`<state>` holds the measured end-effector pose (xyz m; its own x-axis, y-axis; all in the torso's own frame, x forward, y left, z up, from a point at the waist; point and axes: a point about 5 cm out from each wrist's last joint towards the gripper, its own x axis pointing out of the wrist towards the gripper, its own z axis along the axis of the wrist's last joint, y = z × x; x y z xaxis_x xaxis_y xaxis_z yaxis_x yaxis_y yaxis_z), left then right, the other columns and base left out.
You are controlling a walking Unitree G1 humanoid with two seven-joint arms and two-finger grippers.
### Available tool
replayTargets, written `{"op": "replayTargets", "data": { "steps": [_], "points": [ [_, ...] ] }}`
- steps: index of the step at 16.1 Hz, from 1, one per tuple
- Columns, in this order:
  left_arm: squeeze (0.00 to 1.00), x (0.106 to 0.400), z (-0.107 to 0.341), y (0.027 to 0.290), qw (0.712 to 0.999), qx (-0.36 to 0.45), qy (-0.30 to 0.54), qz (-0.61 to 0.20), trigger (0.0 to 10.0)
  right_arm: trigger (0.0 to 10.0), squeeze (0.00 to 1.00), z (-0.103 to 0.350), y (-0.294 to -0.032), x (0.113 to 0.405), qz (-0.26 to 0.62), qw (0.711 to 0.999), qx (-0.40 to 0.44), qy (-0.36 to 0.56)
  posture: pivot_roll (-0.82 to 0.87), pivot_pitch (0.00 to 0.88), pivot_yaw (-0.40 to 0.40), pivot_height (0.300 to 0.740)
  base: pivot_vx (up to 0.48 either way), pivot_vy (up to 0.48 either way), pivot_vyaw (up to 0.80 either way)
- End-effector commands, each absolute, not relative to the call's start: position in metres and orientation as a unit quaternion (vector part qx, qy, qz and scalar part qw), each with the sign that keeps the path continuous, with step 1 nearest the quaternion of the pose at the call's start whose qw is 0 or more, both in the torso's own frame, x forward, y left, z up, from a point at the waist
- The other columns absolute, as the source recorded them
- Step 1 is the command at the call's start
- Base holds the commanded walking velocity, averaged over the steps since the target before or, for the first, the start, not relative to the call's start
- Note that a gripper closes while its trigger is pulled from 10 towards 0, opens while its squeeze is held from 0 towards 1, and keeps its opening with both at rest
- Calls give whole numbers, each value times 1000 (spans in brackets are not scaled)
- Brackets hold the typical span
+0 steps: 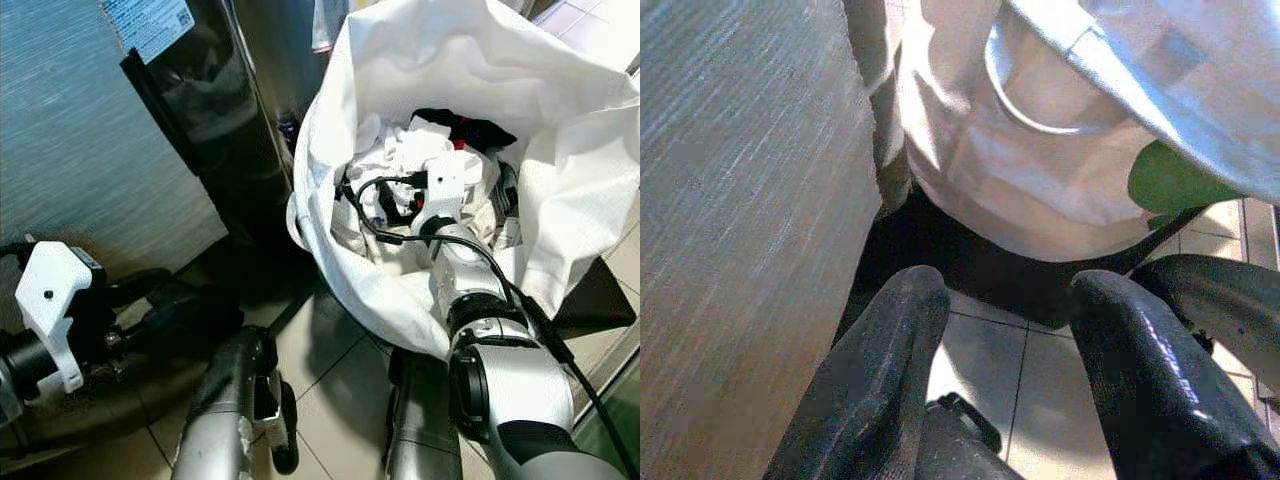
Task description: Clothes washing
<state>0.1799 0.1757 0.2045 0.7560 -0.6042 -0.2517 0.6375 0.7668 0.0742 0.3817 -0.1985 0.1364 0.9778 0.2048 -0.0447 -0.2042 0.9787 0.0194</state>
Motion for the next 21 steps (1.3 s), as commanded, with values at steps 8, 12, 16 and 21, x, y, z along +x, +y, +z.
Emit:
{"op": "replayTargets", "data": {
  "steps": [8,12,16,21],
  "points": [
    [0,182,224,171,943,-6,16,-334,10000,0,0,121,-210,373,78,996,16,44,301,316,172,595,0,0,0],
    [0,173,230,163,929,3,9,-369,10000,0,0,122,-214,373,69,997,15,43,300,316,170,595,0,0,0],
    [0,168,234,163,929,5,5,-371,10000,0,0,122,-217,373,63,997,15,43,299,318,168,595,0,0,0],
    [0,166,241,160,928,8,-2,-372,10000,0,0,122,-220,372,56,997,19,42,297,320,168,595,0,0,0]
  ]
}}
